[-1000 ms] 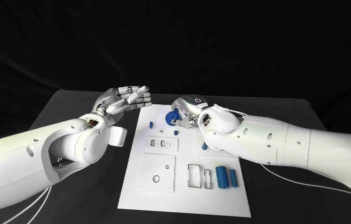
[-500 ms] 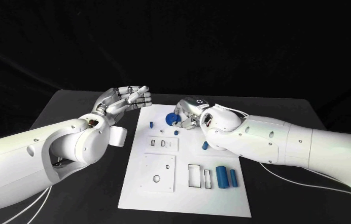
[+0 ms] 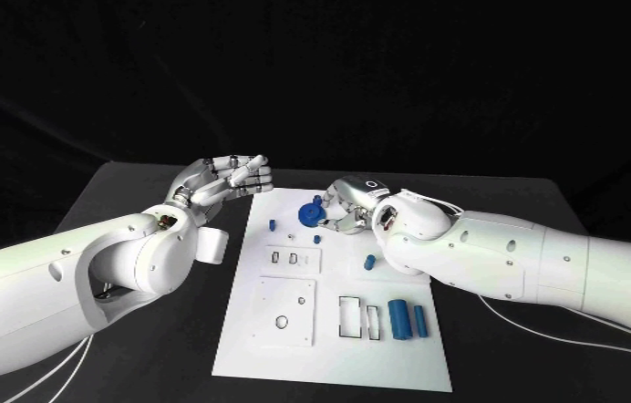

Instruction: Assemble the parts on the task board

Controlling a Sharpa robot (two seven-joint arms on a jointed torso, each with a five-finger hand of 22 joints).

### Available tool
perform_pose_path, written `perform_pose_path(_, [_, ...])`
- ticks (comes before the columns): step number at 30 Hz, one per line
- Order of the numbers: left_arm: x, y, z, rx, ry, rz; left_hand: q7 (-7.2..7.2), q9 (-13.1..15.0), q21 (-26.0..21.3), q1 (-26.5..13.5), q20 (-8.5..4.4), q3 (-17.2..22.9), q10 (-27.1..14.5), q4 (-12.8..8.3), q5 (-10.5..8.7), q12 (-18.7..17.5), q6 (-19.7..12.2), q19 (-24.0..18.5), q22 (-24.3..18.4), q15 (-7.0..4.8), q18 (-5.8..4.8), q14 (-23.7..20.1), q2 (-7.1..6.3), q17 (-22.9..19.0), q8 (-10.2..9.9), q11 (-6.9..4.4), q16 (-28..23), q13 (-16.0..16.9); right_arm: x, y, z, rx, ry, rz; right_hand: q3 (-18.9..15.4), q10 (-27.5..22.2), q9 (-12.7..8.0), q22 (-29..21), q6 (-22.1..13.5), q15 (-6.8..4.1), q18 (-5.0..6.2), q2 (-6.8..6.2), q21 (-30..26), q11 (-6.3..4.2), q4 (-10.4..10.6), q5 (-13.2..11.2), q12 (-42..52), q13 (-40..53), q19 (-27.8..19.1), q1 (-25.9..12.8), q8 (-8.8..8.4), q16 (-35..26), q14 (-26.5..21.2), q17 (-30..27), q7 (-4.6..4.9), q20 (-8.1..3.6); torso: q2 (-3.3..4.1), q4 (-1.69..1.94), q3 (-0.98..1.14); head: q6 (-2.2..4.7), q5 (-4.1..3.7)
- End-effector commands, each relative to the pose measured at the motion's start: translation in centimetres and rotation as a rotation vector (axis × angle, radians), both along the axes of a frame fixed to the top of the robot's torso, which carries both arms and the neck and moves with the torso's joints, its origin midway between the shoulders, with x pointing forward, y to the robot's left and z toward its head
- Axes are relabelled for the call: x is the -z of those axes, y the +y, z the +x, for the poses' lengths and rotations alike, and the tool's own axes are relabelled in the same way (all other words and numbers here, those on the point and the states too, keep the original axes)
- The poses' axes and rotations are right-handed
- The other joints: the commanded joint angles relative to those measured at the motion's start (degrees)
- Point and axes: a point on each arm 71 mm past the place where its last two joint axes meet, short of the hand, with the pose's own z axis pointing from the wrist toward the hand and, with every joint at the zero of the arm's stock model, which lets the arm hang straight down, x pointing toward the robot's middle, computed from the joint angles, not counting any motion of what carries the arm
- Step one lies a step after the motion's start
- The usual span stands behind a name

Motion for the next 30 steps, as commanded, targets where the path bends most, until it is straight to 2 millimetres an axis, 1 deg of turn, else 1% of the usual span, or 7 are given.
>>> perform_pose_path(1, [-0.1,-0.1,0.0,0.015,-0.01,-0.005,1.43,-0.06,-0.34,-0.09,0.05,-0.23,-0.06,0.01,-0.3,-0.38,-0.44,0.38,-0.06,0.06,0.71,-0.53,0.53,-0.07,-0.22,0.43,-0.28,0.02,-1.4,-1.1,-0.5,-0.002,-0.05,0.102,0.66,1.9,0.02,2.53,0.28,-0.43,-0.95,-0.19,-0.03,-0.36,-0.15,0.53,0.04,9.6,0.2,1.62,0.18,0.23,5.97,15.1,-0.09,-0.09,-0.14,-0.25,0.06,0.2,-0.01])
perform_pose_path(7, [-0.1,0.2,0.2,0.008,-0.01,-0.003,1.43,-0.06,-0.36,-0.08,0.05,-0.26,-0.07,0.0,-0.3,-0.4,-0.44,0.38,-0.07,0.06,0.71,-0.54,0.53,-0.07,-0.23,0.43,-0.3,0.02,-3.1,-5.6,-0.9,0.023,0.059,0.243,1.97,-0.2,-0.32,-0.3,-0.59,-0.29,-0.17,-0.88,-2.8,-0.11,-2.03,-1.24,-2.44,6.98,-1.74,5.58,-0.25,0.01,5.77,14.2,0.25,-0.03,-0.57,-1.01,0.32,0.39,0.04])
perform_pose_path(14, [0.0,0.1,0.3,0.009,-0.01,-0.004,1.43,-0.06,-0.37,-0.08,0.05,-0.28,-0.06,-0.01,-0.3,-0.41,-0.44,0.38,-0.08,0.07,0.71,-0.54,0.52,-0.07,-0.23,0.43,-0.31,0.02,-4.0,-11.9,-1.4,0.055,0.111,0.296,2.0,-1.15,-0.96,-0.57,-1.6,0.06,-0.11,-2.21,-3.39,0.28,-4.77,-0.48,-3.4,5.99,-2.08,8.72,-0.85,0.08,5.84,14.52,0.71,0.28,-1.06,-1.86,0.78,0.31,-0.4])
perform_pose_path(18, [0.1,0.0,0.4,0.012,-0.009,-0.004,1.43,-0.06,-0.37,-0.08,0.05,-0.28,-0.06,-0.01,-0.3,-0.41,-0.44,0.38,-0.08,0.07,0.71,-0.54,0.52,-0.07,-0.23,0.43,-0.31,0.02,-3.6,-14.8,-1.7,0.073,0.099,0.257,1.11,-1.04,-1.1,-0.38,-1.43,0.03,-0.14,-2.6,-3.3,0.15,-4.78,-0.16,-3.29,6.09,-1.99,8.46,-0.78,0.07,5.82,14.46,0.48,0.31,-1.19,-2.0,1.05,0.18,-0.88])
perform_pose_path(21, [0.2,0.0,0.4,0.012,-0.008,-0.004,1.43,-0.06,-0.37,-0.08,0.05,-0.28,-0.06,-0.01,-0.3,-0.41,-0.44,0.38,-0.08,0.07,0.71,-0.54,0.52,-0.07,-0.23,0.43,-0.31,0.02,-2.9,-16.2,-1.9,0.082,0.106,0.238,0.8,-1.02,-1.24,-0.31,-1.43,-0.14,-0.14,-2.57,-3.29,-0.07,-5.06,0.17,-3.25,6.12,-1.96,8.91,-0.79,0.12,5.87,14.68,0.25,0.23,-1.2,-2.14,1.27,0.08,-0.75])
perform_pose_path(25, [0.3,0.0,0.5,0.011,-0.006,-0.003,1.42,-0.06,-0.39,-0.04,0.05,-0.32,-0.04,-0.05,-0.31,-0.42,-0.43,0.39,-0.1,0.07,0.7,-0.55,0.49,-0.07,-0.22,0.43,-0.33,0.03,-1.9,-17.3,-2.0,0.095,0.12,0.223,0.62,-1.03,-1.35,-0.24,-1.55,-0.22,-0.15,-2.56,-3.25,-0.14,-5.21,0.39,-3.26,6.1,-1.92,9.14,-0.87,0.16,5.91,14.83,0.21,0.16,-1.15,-2.14,1.63,-0.1,-0.73])
perform_pose_path(30, [0.4,0.0,0.6,0.011,-0.004,-0.002,1.42,-0.06,-0.39,-0.04,0.05,-0.32,-0.04,-0.05,-0.31,-0.42,-0.43,0.39,-0.1,0.07,0.7,-0.55,0.49,-0.07,-0.22,0.43,-0.33,0.03,-1.0,-17.9,-1.8,0.114,0.134,0.213,0.41,-1.08,-1.49,-0.22,-1.78,-0.23,-0.15,-2.53,-3.26,-0.08,-5.29,0.6,-3.32,6.03,-1.91,9.27,-1.0,0.19,5.93,14.92,0.31,0.12,-1.05,-2.01,1.82,-0.08,-0.77])
